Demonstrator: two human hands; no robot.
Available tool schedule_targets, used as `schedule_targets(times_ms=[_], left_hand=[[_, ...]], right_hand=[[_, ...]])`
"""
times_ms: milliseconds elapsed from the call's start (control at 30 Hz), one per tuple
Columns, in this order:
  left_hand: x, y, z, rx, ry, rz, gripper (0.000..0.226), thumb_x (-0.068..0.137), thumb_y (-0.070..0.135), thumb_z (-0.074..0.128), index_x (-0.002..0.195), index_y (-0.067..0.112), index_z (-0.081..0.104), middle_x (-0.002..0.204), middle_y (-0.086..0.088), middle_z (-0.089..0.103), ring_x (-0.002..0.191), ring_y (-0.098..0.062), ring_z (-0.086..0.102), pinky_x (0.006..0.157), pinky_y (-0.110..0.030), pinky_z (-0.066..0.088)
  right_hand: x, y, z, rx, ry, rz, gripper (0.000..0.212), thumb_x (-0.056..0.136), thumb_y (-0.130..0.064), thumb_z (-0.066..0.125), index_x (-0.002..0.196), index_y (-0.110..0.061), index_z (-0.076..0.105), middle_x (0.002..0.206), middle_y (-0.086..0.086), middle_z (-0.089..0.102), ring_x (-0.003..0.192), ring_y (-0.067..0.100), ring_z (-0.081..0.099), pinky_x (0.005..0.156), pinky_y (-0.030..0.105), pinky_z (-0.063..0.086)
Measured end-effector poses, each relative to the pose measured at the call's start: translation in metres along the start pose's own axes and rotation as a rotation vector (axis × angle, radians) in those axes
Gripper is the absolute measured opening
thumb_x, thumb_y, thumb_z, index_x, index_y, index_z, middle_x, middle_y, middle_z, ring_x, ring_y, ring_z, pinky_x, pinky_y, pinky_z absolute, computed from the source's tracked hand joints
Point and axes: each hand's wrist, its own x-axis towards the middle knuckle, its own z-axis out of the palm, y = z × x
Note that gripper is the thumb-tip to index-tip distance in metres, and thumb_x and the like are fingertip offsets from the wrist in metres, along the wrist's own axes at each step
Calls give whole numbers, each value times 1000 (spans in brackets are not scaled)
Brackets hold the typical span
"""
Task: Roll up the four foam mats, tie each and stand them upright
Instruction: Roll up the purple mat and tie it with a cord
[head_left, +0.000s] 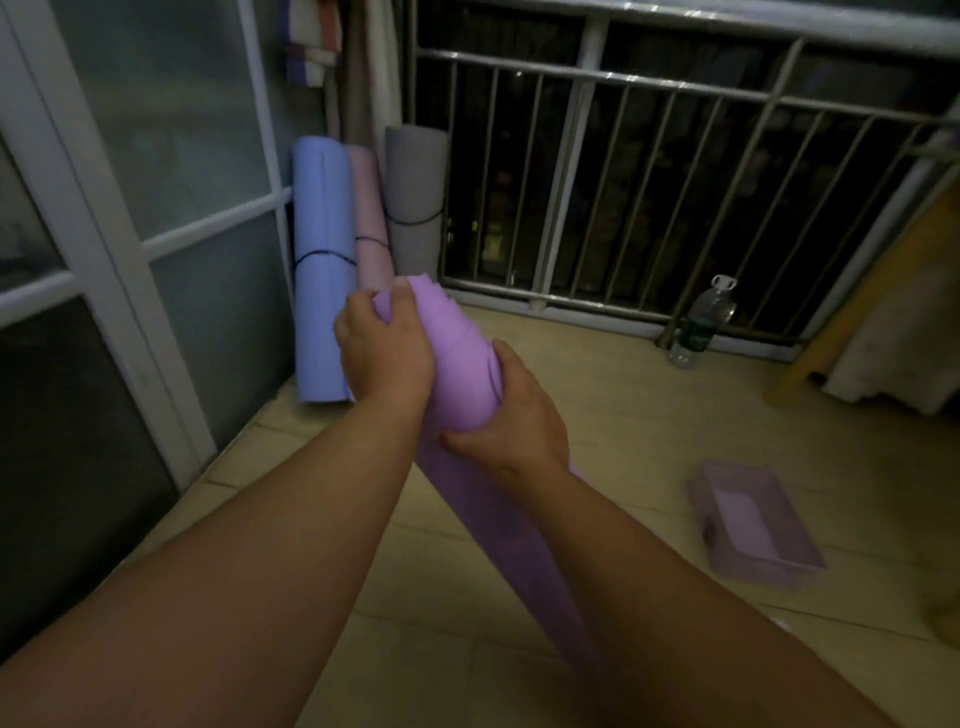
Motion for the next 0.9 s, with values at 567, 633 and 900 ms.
schedule_targets(times_ms=[567,633,900], left_hand=[[-50,132,44,11,-245,454,39,96,56,33,85,26,55,111,-3,57,97,-24,55,84,-37,45],[-49,127,51,55,-320,401,49,97,57,31,67,22,49,95,-11,62,87,-31,58,76,-39,46],[-81,115,72,-43,-470,312,17,89,31,54,105,36,61,122,3,51,107,-20,55,92,-48,50]], right_hand=[[-10,7,-116,330,247,101,129,53,-42,94,153,-37,12,150,0,30,134,20,38,103,32,38],[-12,15,-123,350,245,106,126,56,-40,93,153,-35,13,153,1,28,137,21,35,107,34,36],[-25,30,-145,667,371,158,65,80,-70,60,133,-39,39,134,-9,50,119,13,53,99,39,49]])
